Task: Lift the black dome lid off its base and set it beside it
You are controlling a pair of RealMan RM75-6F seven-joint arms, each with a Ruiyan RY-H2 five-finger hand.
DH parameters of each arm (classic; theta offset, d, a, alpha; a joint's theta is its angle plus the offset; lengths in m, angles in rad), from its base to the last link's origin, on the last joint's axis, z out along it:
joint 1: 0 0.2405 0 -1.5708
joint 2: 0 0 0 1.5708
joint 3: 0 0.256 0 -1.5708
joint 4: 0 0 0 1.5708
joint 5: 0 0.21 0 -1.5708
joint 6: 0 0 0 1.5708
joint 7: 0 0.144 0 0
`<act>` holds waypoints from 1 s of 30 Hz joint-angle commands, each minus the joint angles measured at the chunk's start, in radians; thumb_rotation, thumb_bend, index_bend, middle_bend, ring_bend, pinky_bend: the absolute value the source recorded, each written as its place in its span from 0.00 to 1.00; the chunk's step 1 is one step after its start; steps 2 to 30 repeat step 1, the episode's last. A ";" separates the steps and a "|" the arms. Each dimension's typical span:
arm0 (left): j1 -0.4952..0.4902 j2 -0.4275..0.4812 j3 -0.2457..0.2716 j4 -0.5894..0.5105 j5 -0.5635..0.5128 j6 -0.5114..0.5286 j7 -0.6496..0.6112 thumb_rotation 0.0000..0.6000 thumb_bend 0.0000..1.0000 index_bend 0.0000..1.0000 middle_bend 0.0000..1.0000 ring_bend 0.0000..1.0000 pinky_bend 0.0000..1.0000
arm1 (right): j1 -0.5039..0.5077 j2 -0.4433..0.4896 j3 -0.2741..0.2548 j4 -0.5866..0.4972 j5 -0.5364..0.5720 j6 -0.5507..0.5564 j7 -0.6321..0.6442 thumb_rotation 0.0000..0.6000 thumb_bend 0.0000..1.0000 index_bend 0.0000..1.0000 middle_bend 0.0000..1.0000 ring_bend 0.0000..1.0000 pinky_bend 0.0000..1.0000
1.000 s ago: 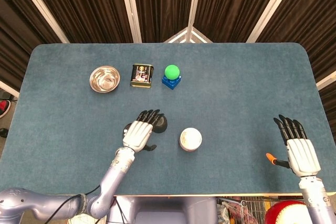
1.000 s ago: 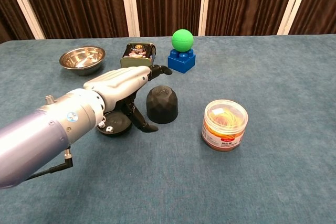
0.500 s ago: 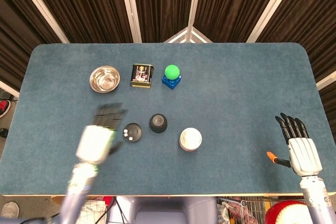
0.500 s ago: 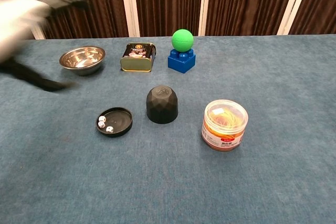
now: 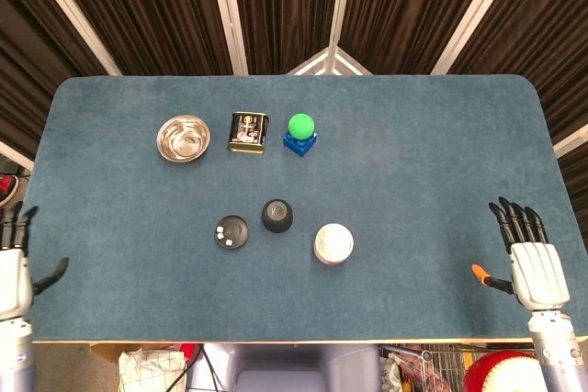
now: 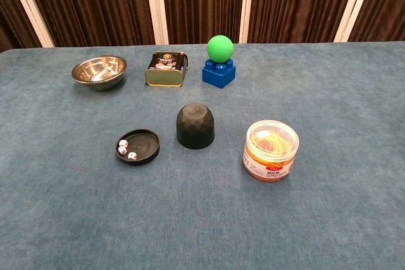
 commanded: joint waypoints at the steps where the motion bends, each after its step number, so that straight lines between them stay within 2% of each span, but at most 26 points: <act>1: 0.011 0.023 -0.030 0.000 -0.027 -0.060 -0.012 1.00 0.28 0.15 0.09 0.00 0.20 | -0.001 -0.001 0.002 -0.003 -0.004 0.005 -0.009 1.00 0.18 0.03 0.00 0.00 0.00; 30: 0.011 0.023 -0.030 0.000 -0.027 -0.060 -0.012 1.00 0.28 0.15 0.09 0.00 0.20 | -0.001 -0.001 0.002 -0.003 -0.004 0.005 -0.009 1.00 0.18 0.03 0.00 0.00 0.00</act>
